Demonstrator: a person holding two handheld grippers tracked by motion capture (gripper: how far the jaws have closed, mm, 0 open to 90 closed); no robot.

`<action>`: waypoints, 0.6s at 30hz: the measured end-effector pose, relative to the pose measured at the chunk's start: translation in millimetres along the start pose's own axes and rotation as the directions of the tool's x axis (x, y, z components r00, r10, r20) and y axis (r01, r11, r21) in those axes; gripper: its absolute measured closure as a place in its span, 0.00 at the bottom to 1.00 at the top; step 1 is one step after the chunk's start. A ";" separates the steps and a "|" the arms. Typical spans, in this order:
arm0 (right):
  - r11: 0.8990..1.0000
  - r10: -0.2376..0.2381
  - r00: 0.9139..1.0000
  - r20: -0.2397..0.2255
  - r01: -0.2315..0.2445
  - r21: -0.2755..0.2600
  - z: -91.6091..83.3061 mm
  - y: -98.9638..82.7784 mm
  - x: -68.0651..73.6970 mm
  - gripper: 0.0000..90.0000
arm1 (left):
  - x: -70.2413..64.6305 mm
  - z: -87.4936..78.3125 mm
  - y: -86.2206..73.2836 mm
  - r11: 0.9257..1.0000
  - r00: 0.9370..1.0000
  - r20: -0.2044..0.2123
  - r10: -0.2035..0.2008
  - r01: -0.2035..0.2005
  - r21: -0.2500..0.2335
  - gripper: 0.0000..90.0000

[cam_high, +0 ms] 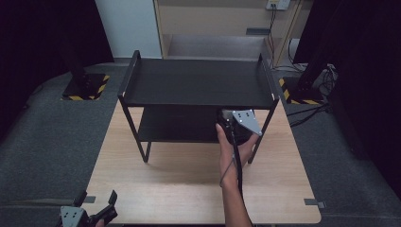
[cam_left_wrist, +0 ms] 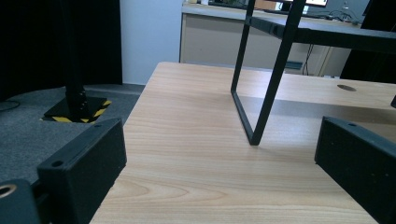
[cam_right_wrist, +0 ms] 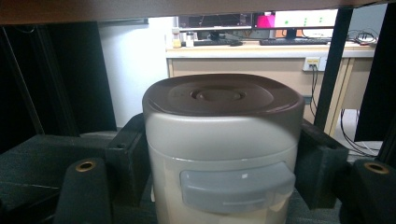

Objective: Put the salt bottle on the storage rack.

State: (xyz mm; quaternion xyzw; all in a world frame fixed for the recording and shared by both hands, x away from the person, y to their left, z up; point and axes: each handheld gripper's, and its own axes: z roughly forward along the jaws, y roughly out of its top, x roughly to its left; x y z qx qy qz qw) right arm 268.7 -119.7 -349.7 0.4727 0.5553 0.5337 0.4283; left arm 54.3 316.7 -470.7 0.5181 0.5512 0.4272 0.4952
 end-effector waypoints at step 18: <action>1.000 0.003 1.000 -0.006 -0.003 -0.009 0.6 -2.7 -1.5 0.35 | -2.0 -4.7 0.4 1.000 1.000 -0.010 -0.004 0.004 -0.006 0.01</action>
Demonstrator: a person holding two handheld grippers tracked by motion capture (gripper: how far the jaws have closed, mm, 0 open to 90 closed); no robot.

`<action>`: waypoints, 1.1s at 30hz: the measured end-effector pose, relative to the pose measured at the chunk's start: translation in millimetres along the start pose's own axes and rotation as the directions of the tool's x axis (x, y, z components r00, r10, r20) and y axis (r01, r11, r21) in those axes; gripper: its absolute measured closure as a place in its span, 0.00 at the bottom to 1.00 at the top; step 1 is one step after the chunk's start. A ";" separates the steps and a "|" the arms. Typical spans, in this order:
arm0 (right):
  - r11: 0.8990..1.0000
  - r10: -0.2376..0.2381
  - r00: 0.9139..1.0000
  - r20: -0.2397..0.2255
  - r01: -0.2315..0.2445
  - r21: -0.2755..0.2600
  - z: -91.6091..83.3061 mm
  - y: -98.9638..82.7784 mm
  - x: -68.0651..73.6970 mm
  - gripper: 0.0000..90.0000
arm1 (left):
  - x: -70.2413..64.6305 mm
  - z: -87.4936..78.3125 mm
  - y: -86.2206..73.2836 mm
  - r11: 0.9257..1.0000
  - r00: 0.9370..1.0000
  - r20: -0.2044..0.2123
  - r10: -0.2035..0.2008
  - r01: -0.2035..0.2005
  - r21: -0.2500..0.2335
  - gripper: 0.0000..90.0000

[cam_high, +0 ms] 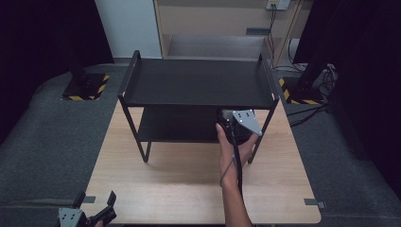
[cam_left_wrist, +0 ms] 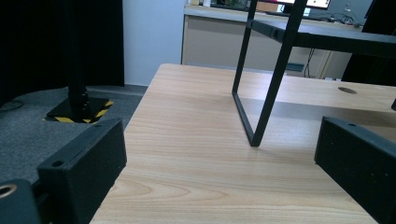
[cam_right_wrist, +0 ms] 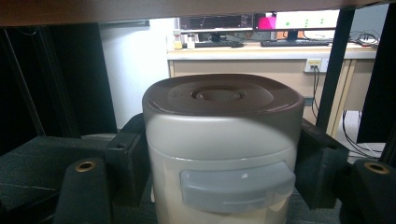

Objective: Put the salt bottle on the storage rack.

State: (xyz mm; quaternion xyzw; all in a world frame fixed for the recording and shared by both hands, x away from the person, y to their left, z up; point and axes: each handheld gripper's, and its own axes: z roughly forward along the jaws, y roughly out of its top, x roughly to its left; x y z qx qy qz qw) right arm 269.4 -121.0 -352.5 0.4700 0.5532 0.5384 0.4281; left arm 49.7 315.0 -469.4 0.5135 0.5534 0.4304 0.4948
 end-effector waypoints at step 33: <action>0.999 -0.014 0.999 0.047 0.016 -0.046 -6.9 -6.2 9.5 0.08 | -0.7 -1.1 0.4 1.000 1.000 0.009 -0.007 0.007 -0.002 0.01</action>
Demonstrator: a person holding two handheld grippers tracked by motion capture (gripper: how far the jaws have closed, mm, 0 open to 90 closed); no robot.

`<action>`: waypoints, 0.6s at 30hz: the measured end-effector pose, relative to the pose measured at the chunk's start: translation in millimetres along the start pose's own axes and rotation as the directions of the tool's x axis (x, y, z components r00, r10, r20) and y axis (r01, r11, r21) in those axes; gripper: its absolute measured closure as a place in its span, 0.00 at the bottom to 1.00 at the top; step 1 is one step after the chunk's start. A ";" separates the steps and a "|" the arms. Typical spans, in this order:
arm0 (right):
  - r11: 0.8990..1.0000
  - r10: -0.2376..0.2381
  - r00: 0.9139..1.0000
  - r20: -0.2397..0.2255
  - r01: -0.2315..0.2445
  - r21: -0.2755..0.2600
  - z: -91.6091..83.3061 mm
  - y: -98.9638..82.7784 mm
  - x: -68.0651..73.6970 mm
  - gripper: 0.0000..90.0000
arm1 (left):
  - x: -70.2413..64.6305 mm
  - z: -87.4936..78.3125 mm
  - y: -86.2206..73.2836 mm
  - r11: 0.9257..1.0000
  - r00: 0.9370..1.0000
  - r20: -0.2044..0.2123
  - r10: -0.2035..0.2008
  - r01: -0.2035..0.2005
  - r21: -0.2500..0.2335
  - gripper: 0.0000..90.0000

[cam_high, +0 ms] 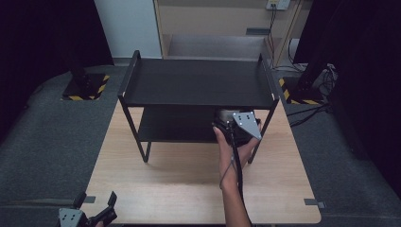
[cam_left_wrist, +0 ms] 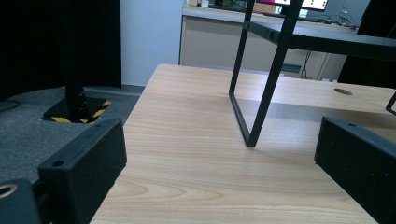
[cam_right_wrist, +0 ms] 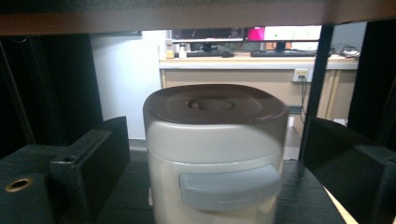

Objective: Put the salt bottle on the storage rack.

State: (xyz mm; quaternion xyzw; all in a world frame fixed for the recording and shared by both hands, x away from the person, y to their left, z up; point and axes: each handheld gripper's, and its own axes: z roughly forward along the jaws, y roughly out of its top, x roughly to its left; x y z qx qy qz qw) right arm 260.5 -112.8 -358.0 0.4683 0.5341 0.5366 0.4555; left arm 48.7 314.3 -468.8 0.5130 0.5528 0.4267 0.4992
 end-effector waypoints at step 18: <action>0.999 0.008 0.999 0.046 -0.005 -0.054 -26.8 -13.0 7.8 0.06 | 0.5 -3.3 -1.0 1.000 1.000 -0.009 0.003 -0.003 -0.001 0.01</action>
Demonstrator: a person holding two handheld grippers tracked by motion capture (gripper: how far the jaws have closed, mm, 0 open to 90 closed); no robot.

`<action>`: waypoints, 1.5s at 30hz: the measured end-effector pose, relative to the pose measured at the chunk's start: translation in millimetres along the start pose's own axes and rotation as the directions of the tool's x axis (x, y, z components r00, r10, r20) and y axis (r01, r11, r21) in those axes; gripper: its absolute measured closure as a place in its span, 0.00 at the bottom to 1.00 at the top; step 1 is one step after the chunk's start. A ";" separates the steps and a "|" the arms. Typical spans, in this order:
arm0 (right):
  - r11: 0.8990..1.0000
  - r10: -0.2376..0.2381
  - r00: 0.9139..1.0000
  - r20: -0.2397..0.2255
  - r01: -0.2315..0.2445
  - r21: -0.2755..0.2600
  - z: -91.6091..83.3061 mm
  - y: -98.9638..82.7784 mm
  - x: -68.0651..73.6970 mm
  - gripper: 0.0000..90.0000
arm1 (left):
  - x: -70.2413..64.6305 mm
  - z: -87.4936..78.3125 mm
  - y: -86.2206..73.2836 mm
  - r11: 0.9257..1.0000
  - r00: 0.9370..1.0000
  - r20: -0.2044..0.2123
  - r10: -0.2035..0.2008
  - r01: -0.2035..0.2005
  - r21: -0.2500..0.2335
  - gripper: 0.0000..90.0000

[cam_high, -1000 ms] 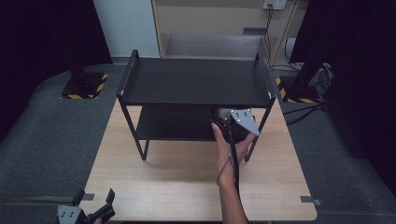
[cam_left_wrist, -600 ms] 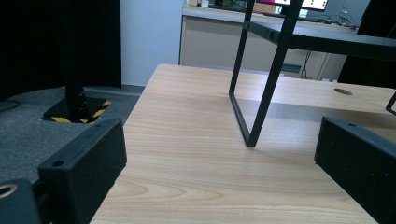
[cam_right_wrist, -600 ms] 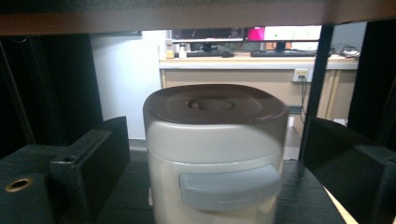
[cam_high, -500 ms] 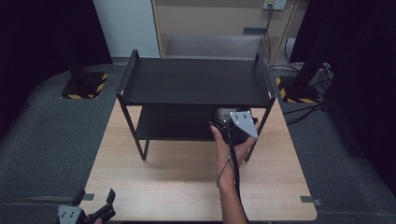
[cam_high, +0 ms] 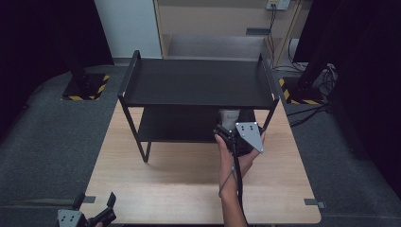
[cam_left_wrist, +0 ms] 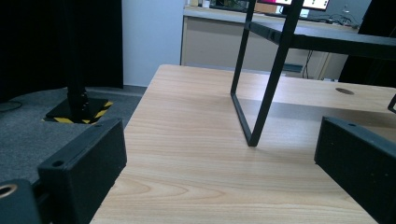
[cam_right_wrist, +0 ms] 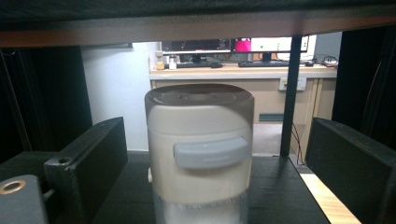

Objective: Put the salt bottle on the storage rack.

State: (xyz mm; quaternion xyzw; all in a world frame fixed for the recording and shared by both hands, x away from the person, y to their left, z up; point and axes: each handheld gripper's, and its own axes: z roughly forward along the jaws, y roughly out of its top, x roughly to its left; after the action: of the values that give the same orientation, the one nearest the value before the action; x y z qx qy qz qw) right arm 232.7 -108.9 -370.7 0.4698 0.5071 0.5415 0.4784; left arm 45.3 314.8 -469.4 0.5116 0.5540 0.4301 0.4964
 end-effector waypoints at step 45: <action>1.000 0.020 0.999 -0.034 -0.020 0.014 -165.8 -110.9 -83.6 0.07 | -13.2 14.7 -4.8 0.998 0.997 -0.056 0.061 -0.063 -0.026 0.00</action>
State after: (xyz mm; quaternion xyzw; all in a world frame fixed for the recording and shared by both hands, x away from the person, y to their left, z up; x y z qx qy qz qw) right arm 80.9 -205.5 -490.7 0.4687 0.5141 0.5508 0.4612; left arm 58.9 300.7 -474.7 0.5095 0.5453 0.4670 0.4744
